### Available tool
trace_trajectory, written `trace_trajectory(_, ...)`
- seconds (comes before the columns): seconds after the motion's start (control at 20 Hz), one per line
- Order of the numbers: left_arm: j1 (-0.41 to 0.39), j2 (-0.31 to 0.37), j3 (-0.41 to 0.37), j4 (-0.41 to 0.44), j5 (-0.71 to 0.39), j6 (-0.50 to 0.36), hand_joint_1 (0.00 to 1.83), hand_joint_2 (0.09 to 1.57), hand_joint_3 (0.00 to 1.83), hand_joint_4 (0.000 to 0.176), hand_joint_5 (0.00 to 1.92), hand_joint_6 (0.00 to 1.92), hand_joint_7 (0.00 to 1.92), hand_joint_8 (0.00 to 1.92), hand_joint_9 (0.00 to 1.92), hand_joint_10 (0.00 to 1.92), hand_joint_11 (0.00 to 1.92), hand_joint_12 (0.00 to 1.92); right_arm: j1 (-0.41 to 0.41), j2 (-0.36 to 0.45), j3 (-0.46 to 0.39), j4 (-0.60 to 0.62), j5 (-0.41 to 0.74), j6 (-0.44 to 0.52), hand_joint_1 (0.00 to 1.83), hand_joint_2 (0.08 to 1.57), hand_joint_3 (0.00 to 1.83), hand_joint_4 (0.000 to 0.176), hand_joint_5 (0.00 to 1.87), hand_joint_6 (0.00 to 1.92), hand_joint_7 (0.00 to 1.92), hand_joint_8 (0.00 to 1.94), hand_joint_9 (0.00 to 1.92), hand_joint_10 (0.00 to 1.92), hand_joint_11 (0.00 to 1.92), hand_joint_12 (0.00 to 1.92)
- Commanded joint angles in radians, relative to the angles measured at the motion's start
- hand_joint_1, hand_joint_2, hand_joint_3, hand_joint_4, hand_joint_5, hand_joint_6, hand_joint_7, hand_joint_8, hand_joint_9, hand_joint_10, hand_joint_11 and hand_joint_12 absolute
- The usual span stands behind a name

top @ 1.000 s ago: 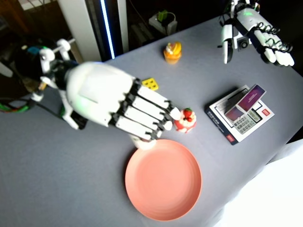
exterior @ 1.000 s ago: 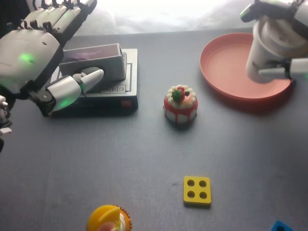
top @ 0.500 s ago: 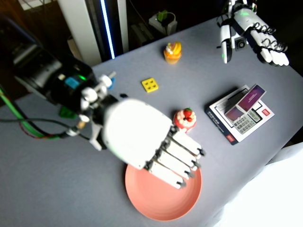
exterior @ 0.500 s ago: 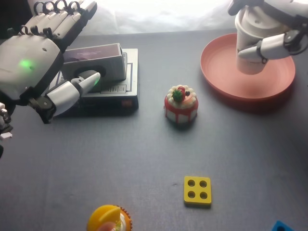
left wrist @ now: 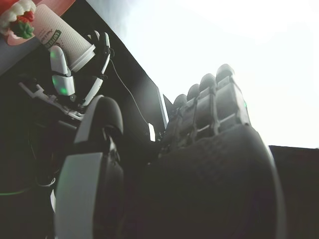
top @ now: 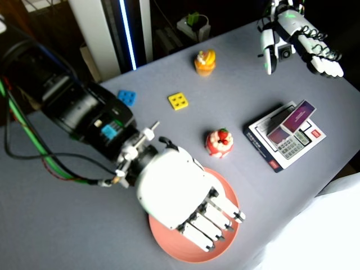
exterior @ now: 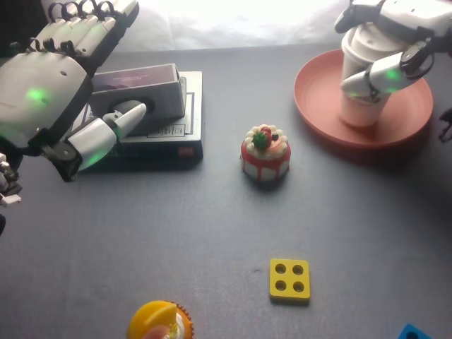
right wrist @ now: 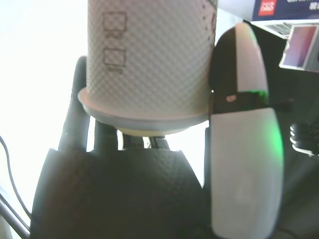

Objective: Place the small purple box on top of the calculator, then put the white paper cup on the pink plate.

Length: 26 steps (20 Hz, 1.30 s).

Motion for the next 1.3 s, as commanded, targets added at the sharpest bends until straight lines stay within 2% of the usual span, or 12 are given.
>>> trace_trajectory(0.0,-0.011,-0.009,0.004,0.02,-0.132,-0.003,0.7,1.35,0.0,0.0,0.0,0.0,0.0,0.0,0.0,0.0,0.0,0.0,0.017,-0.003,0.006,-0.001,0.102,0.001,0.82,1.02,0.0,0.067,0.04,0.28,0.05,0.11,0.0,0.47,0.0,0.97)
trace_trajectory(0.05,-0.011,-0.009,0.004,0.02,-0.134,-0.005,0.7,1.34,0.0,0.002,0.0,0.0,0.0,0.0,0.0,0.0,0.0,0.0,0.017,-0.004,0.006,-0.001,0.1,0.0,0.77,1.01,0.0,0.101,0.02,0.13,0.01,0.02,0.0,0.21,0.0,0.47)
trace_trajectory(0.1,-0.011,-0.009,0.004,0.02,-0.135,-0.006,0.72,1.34,0.0,0.0,0.0,0.0,0.0,0.0,0.0,0.0,0.0,0.0,0.017,-0.003,0.004,-0.001,0.1,-0.005,0.73,0.98,0.0,0.112,0.0,0.02,0.0,0.0,0.01,0.05,0.0,0.09)
trace_trajectory(0.15,-0.011,-0.009,0.004,0.02,-0.135,-0.006,0.75,1.34,0.0,0.003,0.01,0.0,0.0,0.0,0.0,0.0,0.0,0.0,0.017,-0.003,0.002,-0.001,0.1,-0.007,0.71,0.97,0.0,0.13,0.0,0.0,0.0,0.0,0.0,0.01,0.0,0.02)
trace_trajectory(0.4,-0.011,-0.009,0.003,0.018,-0.136,-0.006,0.75,1.33,0.0,0.005,0.01,0.0,0.0,0.0,0.0,0.0,0.0,0.0,0.017,-0.001,-0.014,-0.001,0.104,-0.02,0.68,0.94,0.0,0.115,0.0,0.0,0.0,0.0,0.0,0.0,0.0,0.0)
trace_trajectory(0.45,-0.011,-0.009,0.003,0.018,-0.136,-0.006,0.73,1.32,0.0,0.012,0.0,0.0,0.0,0.0,0.0,0.0,0.0,0.0,0.017,-0.001,-0.021,-0.002,0.107,-0.025,0.71,0.95,0.0,0.136,0.0,0.0,0.0,0.0,0.0,0.0,0.0,0.0)
trace_trajectory(0.7,-0.008,-0.008,-0.001,0.016,-0.138,-0.006,0.73,1.32,0.0,0.013,0.0,0.0,0.0,0.0,0.0,0.0,0.0,0.0,0.017,0.057,-0.086,-0.038,0.157,-0.029,0.72,0.95,0.0,0.141,0.0,0.0,0.0,0.0,0.0,0.0,0.0,0.0)
trace_trajectory(0.75,-0.006,-0.007,-0.002,0.014,-0.14,-0.006,0.73,1.32,0.0,0.016,0.0,0.0,0.0,0.0,0.0,0.0,0.0,0.0,0.017,0.078,-0.107,-0.053,0.175,-0.029,0.68,0.94,0.0,0.169,0.0,0.0,0.0,0.0,0.0,0.0,0.0,0.0)
trace_trajectory(0.85,0.003,-0.003,-0.006,0.008,-0.146,-0.006,0.75,1.31,0.0,0.025,0.01,0.0,0.0,0.0,0.0,0.0,0.0,0.0,0.017,0.111,-0.137,-0.075,0.198,-0.029,0.58,0.95,0.0,0.176,0.0,0.0,0.0,0.0,0.0,0.0,0.0,0.0)
trace_trajectory(1.05,0.018,0.002,-0.013,-0.003,-0.159,-0.006,0.76,1.31,0.0,0.05,0.01,0.01,0.0,0.0,0.0,0.0,0.0,0.0,0.025,0.198,-0.234,-0.131,0.286,-0.029,0.55,0.92,0.0,0.176,0.0,0.0,0.0,0.0,0.0,0.0,0.0,0.0)
trace_trajectory(1.15,0.027,0.004,-0.019,-0.006,-0.17,-0.006,0.76,1.31,0.0,0.04,0.02,0.01,0.0,0.0,0.0,0.0,0.0,0.0,0.025,0.222,-0.28,-0.154,0.335,-0.029,0.69,0.93,0.0,0.152,0.0,0.0,0.0,0.0,0.0,0.0,0.0,0.0)
trace_trajectory(1.25,0.038,0.007,-0.025,-0.011,-0.184,-0.006,0.74,1.34,0.0,0.008,0.02,0.01,0.0,0.0,0.0,0.0,0.0,0.0,0.025,0.254,-0.322,-0.171,0.387,-0.029,0.63,0.99,0.01,0.132,0.0,0.0,0.0,0.0,0.0,0.0,0.0,0.0)
